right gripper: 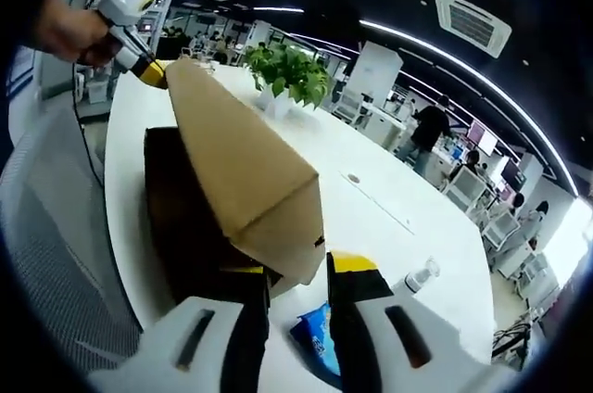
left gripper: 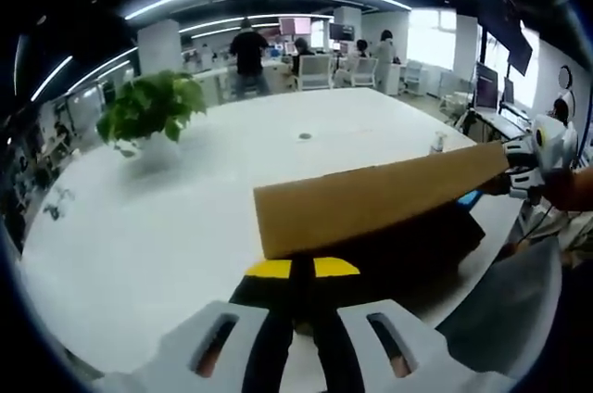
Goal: Operate the shoe box by opening the lid, removing the specified soft item, and placing it in the target area until the item is outside and the box remains undamaged.
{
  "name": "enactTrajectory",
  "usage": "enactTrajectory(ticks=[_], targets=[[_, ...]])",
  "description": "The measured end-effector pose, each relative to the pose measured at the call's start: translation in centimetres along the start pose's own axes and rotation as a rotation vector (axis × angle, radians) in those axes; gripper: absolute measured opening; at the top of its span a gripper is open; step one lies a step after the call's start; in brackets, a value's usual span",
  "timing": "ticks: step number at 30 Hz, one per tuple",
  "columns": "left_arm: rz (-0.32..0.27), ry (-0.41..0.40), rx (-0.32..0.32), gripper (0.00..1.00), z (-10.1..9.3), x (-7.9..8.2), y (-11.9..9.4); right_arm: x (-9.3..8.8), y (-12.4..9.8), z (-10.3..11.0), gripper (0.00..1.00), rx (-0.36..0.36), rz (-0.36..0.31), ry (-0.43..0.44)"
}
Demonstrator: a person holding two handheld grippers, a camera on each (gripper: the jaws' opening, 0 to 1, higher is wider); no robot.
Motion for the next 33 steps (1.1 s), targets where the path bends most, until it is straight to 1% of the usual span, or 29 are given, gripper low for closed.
enactTrajectory(ticks=[4, 6, 8, 10, 14, 15, 17, 21, 24, 31, 33], targets=[[0.007, 0.006, -0.007, 0.01, -0.3, -0.2, 0.1, 1.1, -1.2, 1.0, 0.21, 0.021, -0.027, 0.0], [0.01, 0.006, -0.012, 0.01, -0.5, -0.3, 0.0, 1.4, -1.7, 1.4, 0.21, 0.024, -0.036, 0.016], [0.012, 0.01, -0.014, 0.01, -0.6, -0.4, 0.0, 1.6, -2.1, 1.5, 0.21, 0.03, -0.044, 0.049], [0.011, 0.01, -0.018, 0.01, -0.6, -0.4, 0.0, 1.5, -2.3, 1.9, 0.22, 0.041, -0.032, 0.065], [0.019, 0.011, -0.02, 0.01, -0.5, -0.5, 0.0, 1.4, -2.8, 2.6, 0.24, 0.067, -0.033, 0.089], [0.02, 0.013, -0.019, 0.01, -0.4, -0.6, 0.0, 1.4, -3.0, 2.9, 0.25, 0.089, -0.03, 0.104], [0.022, 0.014, -0.021, 0.01, -0.4, -0.7, 0.0, 1.6, -3.3, 3.0, 0.25, 0.091, -0.04, 0.092], [0.032, 0.013, -0.023, 0.01, -0.4, -1.1, 0.2, 1.5, -3.3, 2.9, 0.24, 0.118, -0.034, 0.134], [0.039, 0.013, -0.024, 0.01, -0.4, -1.4, 0.3, 1.4, -3.1, 2.7, 0.22, 0.113, -0.03, 0.159], [0.073, 0.02, -0.035, 0.01, -0.4, -2.4, 0.6, 0.4, -2.6, 3.6, 0.21, 0.126, -0.007, 0.162], [0.078, 0.016, -0.036, 0.02, -0.5, -2.7, 0.6, 0.0, -2.4, 3.9, 0.21, 0.133, 0.009, 0.165]])
Point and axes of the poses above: the point that each gripper's makers call its tool centre point, and the gripper's own axes: y roughly forward along the fingers, z roughly to its left, x roughly out of its top, the point moved 2 cm from there along -y, roughly backward along the fingers, and after that the axes turned 7 degrees about z, right-handed, at the moved point
